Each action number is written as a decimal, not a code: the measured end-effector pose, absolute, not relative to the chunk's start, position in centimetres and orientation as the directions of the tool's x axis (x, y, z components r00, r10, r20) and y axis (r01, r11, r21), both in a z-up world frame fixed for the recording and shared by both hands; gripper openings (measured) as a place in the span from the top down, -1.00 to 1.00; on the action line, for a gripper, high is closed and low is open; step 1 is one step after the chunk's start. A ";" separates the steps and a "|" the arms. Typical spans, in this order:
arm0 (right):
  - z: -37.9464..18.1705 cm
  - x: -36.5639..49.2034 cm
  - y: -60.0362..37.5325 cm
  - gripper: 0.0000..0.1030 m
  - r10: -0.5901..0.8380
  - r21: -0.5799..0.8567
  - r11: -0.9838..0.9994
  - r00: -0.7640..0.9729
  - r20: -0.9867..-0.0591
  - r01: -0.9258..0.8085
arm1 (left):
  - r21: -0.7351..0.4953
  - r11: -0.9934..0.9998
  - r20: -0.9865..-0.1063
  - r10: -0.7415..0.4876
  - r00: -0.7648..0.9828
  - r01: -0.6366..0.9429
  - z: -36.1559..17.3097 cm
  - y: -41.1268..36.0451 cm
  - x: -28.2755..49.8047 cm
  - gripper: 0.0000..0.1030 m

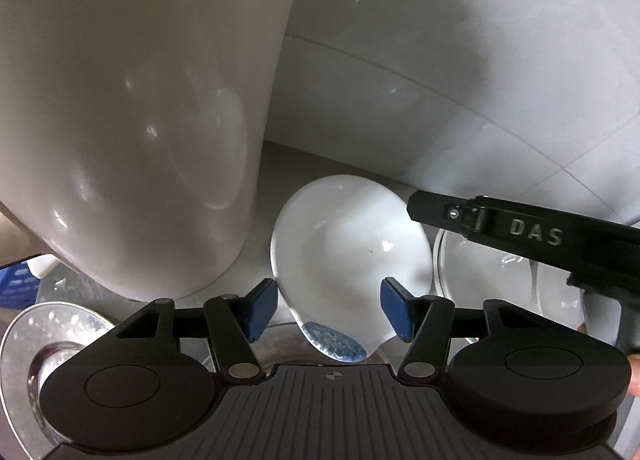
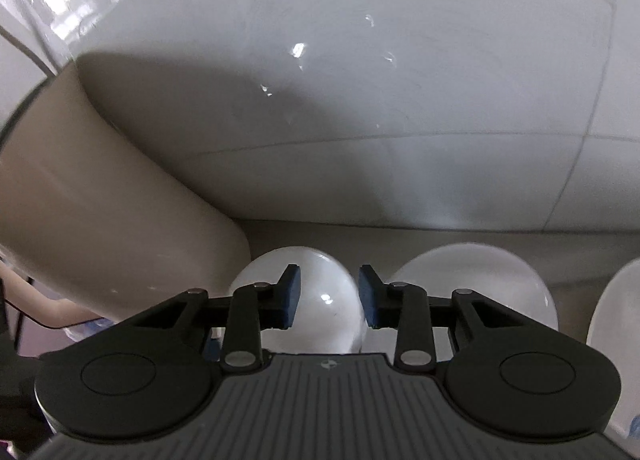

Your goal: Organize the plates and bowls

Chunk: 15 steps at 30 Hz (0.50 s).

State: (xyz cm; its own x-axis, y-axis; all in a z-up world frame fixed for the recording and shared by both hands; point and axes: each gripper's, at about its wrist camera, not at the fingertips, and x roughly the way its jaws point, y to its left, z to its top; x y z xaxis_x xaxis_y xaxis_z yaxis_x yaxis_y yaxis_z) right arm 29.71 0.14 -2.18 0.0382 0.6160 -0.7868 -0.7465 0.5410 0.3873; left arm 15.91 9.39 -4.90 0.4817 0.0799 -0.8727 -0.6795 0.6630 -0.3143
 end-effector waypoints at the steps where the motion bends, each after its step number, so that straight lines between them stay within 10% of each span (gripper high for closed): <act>1: -2.3 29.6 0.4 0.25 0.608 0.372 0.537 0.043 -0.792 -0.757 | -0.316 0.662 -0.873 0.077 0.481 -0.680 -4.5 9.4 15.6 -1.00; 15: -4.2 28.0 3.5 0.25 0.533 0.265 0.493 0.046 -0.845 -0.829 | -0.321 0.656 -0.884 0.050 0.465 -0.683 -5.6 9.9 16.6 -1.00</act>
State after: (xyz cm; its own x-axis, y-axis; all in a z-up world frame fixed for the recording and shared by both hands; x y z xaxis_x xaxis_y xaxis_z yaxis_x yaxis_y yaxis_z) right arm 27.96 3.54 -4.22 0.0465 0.5328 -0.8450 -0.8287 0.4928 0.2652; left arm 16.55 9.89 -5.62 0.4648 0.0505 -0.8840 -0.6826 0.6563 -0.3214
